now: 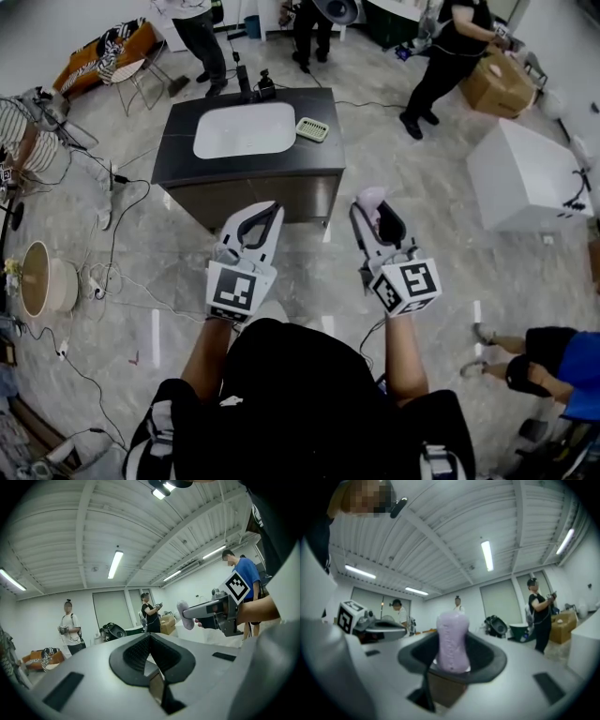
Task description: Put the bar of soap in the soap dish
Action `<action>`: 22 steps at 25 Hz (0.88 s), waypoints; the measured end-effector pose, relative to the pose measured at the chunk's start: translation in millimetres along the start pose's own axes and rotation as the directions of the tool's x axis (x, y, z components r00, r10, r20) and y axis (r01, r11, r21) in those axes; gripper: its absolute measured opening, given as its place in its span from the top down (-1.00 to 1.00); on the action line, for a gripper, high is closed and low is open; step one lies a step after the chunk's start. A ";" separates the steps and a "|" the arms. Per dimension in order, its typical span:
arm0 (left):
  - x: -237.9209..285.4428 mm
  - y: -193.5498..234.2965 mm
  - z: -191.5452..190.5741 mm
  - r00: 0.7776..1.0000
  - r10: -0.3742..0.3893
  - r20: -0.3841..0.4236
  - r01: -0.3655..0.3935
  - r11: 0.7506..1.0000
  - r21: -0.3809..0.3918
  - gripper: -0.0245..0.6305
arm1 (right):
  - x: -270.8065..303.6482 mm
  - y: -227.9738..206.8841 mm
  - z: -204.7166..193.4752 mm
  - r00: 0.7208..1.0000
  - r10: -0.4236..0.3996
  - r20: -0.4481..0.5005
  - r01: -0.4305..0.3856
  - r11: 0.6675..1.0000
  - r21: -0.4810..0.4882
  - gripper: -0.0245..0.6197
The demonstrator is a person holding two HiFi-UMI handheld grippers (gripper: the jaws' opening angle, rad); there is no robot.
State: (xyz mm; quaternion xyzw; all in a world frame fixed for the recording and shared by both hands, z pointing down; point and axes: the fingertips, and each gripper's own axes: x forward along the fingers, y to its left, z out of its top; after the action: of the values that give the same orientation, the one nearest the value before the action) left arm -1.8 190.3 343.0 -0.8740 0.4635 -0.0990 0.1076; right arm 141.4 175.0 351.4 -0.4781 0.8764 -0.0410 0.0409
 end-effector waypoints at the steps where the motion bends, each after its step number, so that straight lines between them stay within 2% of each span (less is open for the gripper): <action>1: 1.8 0.9 -1.5 1.000 0.003 -0.002 -0.003 1.000 -0.001 0.85 | 1.8 -1.4 -1.1 1.000 0.003 -0.001 -0.003 1.000 -0.001 0.28; 9: 33.3 12.9 -0.4 1.000 -0.013 -0.012 0.013 1.000 0.016 0.85 | 29.8 -20.4 -6.1 1.000 0.011 -0.009 -0.011 1.000 -0.002 0.28; 12: 51.6 22.1 -5.3 1.000 -0.023 -0.003 0.023 1.000 -0.002 0.85 | 45.8 -32.6 -8.1 1.000 0.002 -0.013 -0.002 1.000 -0.001 0.28; 22: 128.1 86.8 -27.4 0.999 -0.044 -0.001 0.044 0.999 -0.013 0.85 | 137.8 -73.3 -7.0 1.000 -0.014 -0.025 0.013 1.000 -0.008 0.28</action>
State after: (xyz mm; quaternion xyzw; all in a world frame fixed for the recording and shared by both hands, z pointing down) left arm -7.2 33.6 354.3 -0.8845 0.4450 -0.0990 0.0993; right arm 127.5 19.7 362.0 -0.4835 0.8738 -0.0436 0.0277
